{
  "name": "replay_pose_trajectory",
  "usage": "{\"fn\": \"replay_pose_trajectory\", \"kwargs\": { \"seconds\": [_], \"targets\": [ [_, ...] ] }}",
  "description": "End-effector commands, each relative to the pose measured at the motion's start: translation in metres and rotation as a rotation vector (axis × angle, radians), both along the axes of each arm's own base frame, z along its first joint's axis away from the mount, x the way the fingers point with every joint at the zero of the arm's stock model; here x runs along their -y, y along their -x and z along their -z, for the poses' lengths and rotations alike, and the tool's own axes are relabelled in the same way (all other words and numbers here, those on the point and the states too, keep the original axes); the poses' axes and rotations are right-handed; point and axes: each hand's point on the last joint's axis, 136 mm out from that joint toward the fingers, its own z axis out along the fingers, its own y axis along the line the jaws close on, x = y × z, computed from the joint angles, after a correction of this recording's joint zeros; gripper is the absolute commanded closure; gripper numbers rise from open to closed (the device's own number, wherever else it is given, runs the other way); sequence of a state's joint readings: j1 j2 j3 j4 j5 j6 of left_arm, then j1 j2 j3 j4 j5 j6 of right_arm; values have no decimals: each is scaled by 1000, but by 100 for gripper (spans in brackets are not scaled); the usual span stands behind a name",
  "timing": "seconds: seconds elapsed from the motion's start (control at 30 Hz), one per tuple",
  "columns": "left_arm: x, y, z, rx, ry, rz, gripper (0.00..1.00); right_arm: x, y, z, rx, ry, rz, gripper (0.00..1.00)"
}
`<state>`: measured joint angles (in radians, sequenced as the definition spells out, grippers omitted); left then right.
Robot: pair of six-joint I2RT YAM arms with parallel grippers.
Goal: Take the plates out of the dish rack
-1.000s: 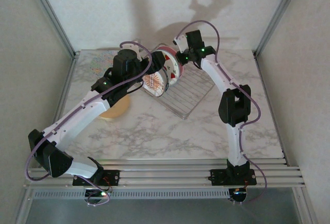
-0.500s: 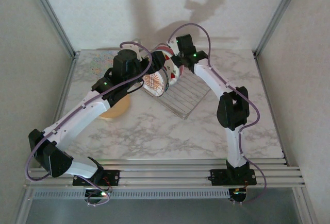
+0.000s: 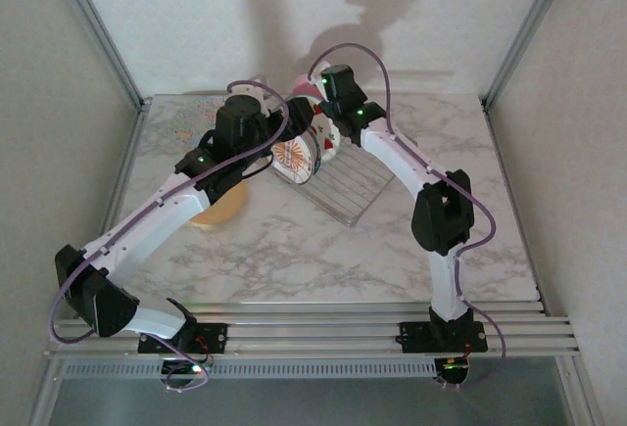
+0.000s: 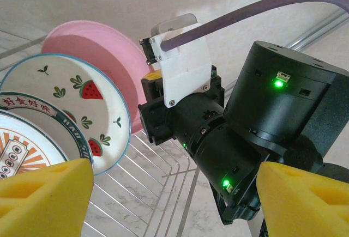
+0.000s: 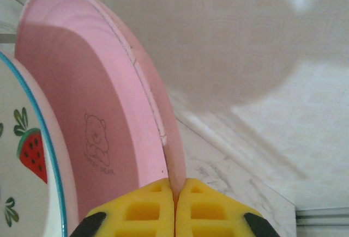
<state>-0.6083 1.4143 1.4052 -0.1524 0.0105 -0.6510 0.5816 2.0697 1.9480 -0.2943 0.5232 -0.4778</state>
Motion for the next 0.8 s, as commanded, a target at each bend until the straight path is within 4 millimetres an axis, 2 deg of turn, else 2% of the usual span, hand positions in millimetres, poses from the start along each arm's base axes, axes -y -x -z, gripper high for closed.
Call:
{"fn": "replay_pose_trajectory", "kwargs": {
  "seconds": [0.0,0.77],
  "targets": [
    [-1,-2,-7,25,20,-12,22,8,6,-59,158,-29,51,100],
    [6,-4,-15,47,28,16,22,42,29,-141,350,-38,133,100]
  ]
}}
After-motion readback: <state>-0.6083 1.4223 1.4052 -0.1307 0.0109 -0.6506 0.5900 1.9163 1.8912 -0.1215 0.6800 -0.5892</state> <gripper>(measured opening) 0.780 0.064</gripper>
